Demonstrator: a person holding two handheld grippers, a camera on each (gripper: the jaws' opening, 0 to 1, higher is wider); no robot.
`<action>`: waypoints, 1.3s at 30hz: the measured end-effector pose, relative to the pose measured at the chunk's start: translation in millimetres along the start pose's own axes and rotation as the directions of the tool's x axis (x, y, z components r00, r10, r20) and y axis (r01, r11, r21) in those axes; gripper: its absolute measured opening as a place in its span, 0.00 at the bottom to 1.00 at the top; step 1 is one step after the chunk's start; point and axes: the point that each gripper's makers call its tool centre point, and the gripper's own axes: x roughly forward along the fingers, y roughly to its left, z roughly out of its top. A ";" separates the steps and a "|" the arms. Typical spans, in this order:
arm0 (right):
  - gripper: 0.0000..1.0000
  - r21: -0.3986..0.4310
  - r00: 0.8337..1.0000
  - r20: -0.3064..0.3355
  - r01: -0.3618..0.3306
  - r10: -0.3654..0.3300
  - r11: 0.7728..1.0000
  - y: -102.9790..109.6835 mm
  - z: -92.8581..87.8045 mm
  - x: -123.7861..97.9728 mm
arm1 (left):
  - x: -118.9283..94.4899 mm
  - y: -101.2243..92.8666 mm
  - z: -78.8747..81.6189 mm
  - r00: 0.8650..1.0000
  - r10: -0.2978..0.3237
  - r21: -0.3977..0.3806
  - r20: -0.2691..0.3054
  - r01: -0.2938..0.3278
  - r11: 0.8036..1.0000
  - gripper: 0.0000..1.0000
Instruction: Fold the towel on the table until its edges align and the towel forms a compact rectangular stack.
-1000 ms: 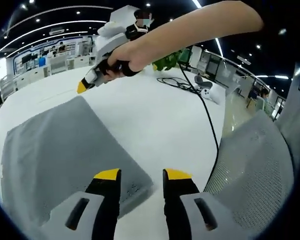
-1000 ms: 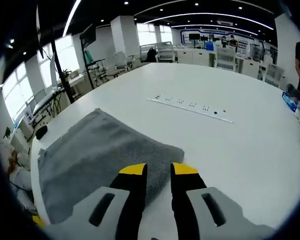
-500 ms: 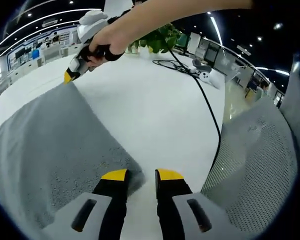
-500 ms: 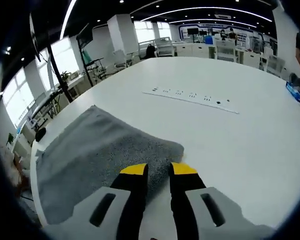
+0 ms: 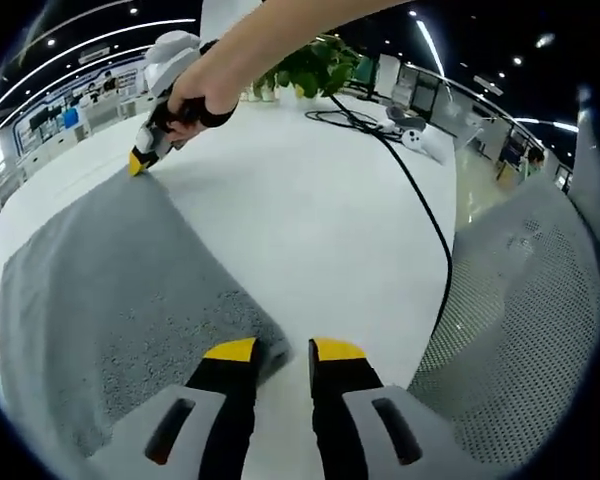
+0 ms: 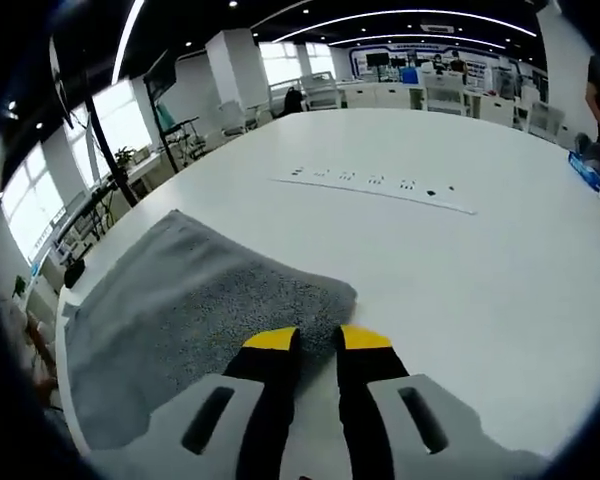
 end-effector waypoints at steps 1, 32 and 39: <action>0.12 0.005 1.000 -0.001 0.002 -0.002 1.000 -0.5 -0.6 0.5 | 0.3 0.4 0.1 1.000 0.009 0.009 -0.004 -0.009 1.000 0.19; 0.01 0.095 0.999 0.030 0.016 -0.019 0.995 -32.7 -3.4 -23.0 | 13.2 -24.5 32.0 0.997 -0.057 0.101 0.058 0.051 0.994 0.03; 0.00 0.111 0.998 0.051 0.035 -0.040 0.993 -42.0 6.6 -49.1 | 12.2 -38.1 61.6 0.986 -0.093 0.090 0.139 0.080 0.993 0.03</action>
